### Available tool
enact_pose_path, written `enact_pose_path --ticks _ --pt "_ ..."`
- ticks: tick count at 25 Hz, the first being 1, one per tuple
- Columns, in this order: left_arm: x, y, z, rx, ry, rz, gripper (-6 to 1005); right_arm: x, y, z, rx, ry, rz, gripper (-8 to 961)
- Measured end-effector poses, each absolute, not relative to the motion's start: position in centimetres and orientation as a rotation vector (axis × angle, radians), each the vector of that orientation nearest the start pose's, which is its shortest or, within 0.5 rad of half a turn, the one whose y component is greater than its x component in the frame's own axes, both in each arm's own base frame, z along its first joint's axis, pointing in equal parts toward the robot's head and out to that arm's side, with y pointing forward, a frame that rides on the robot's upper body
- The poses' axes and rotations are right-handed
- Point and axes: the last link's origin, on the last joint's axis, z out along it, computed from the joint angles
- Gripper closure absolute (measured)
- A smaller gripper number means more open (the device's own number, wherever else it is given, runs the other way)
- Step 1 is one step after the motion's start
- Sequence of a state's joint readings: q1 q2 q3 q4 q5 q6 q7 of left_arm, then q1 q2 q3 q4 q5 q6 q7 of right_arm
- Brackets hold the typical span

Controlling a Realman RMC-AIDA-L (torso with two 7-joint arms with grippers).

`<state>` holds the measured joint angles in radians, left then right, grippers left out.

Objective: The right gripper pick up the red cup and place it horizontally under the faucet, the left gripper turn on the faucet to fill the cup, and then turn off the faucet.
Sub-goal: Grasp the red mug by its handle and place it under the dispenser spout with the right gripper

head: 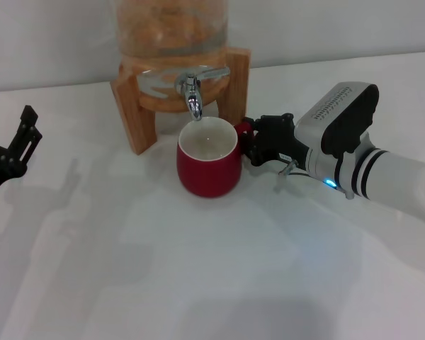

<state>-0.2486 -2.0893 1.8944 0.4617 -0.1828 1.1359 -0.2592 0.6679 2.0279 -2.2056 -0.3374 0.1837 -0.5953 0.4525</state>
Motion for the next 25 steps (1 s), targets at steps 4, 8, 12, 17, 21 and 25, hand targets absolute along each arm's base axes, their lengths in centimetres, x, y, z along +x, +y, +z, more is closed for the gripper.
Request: enact_pose_path --ticks 4,8,12,17,21,25 --pt "-28.9 31.2 -2.4 -1.721 -0.459 -0.893 199 25.1 39.6 -8.5 -2.207 0.523 0.450 688" --pt "-28.9 31.2 -2.4 -1.721 -0.459 -0.894 199 25.2 39.6 -8.5 -2.206 0.525 0.450 666" --pt "-28.9 31.2 -2.4 -1.721 -0.459 -0.894 199 25.4 39.4 -8.5 -2.204 0.530 0.447 661" --pt "-28.9 31.2 -2.4 -1.721 -0.459 -0.894 199 25.9 39.3 -8.3 -2.199 0.537 0.439 654" --pt "-29.0 31.2 -2.3 -1.718 -0.459 -0.893 199 26.1 39.2 -8.2 -2.197 0.540 0.439 649" --pt "-29.0 31.2 -2.3 -1.718 -0.460 -0.893 199 26.1 39.1 -8.1 -2.196 0.539 0.442 644"
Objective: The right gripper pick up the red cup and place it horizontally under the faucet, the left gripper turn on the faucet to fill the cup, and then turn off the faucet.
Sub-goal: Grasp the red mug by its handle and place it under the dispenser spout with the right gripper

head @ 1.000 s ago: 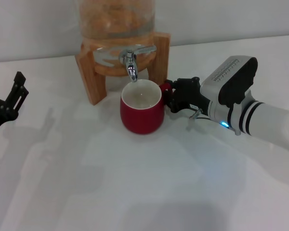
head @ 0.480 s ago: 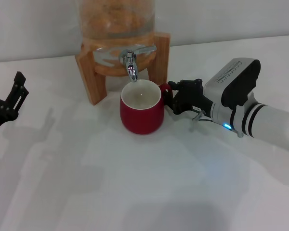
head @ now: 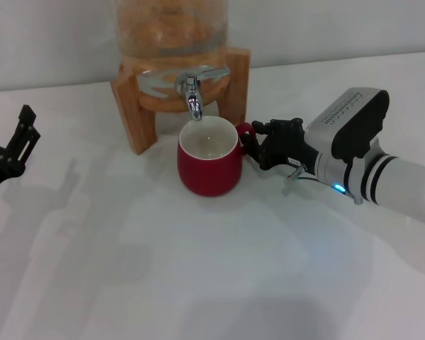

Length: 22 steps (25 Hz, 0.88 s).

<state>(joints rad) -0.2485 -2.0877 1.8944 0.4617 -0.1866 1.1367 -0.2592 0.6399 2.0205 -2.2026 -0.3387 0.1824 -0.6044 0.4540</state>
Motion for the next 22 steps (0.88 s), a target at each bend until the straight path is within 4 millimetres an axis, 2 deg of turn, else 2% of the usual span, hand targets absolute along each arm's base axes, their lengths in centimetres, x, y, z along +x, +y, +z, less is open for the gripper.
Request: enact_pose_path --ticks 22 --pt "-29.22 31.10 -2.29 -1.717 -0.466 -0.886 199 26.60 38.15 -8.13 -2.192 0.561 0.483 614"
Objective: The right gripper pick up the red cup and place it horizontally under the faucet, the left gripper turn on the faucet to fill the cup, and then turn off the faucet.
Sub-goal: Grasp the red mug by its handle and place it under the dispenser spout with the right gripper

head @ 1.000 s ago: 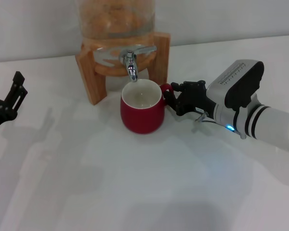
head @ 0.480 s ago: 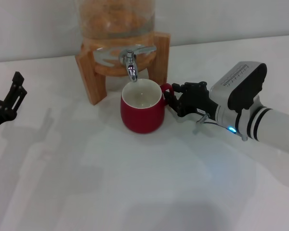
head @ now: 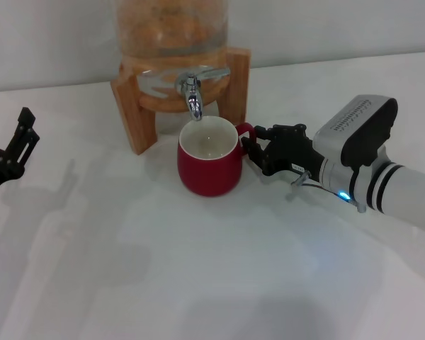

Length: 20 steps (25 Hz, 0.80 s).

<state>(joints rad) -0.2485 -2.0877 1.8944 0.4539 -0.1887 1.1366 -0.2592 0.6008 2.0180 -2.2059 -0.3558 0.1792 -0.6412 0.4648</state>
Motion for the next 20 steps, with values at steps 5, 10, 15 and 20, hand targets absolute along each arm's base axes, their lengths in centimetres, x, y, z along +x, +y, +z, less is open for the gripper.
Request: enact_pose_path --ticks 5,10,15,20 --pt "-29.2 31.1 -2.3 -1.717 -0.466 -0.885 200 26.6 38.0 -8.0 -2.190 0.559 0.499 608" --pt "-29.3 31.1 -2.3 -1.717 -0.467 -0.884 200 26.8 37.8 -8.0 -2.188 0.564 0.496 601" --pt "-29.3 31.1 -2.2 -1.712 -0.467 -0.883 200 27.2 37.5 -7.9 -2.185 0.572 0.492 594" --pt "-29.4 31.1 -2.1 -1.709 -0.469 -0.883 200 27.8 36.9 -7.8 -2.178 0.584 0.503 588"
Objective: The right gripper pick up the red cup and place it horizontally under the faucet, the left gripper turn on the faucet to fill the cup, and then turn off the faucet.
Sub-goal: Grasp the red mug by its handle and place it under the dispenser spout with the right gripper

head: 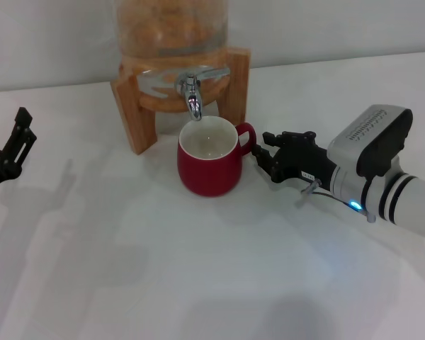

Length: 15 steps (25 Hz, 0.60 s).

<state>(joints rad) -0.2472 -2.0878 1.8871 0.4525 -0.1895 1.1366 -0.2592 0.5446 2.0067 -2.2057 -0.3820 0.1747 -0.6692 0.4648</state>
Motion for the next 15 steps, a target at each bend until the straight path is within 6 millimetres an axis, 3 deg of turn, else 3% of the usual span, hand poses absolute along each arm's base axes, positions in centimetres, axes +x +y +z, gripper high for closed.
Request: enact_pose_path --ticks 15 --pt "-29.41 31.11 -2.14 -1.708 -0.471 -0.881 200 28.75 36.15 -7.07 -2.155 0.598 0.522 568"
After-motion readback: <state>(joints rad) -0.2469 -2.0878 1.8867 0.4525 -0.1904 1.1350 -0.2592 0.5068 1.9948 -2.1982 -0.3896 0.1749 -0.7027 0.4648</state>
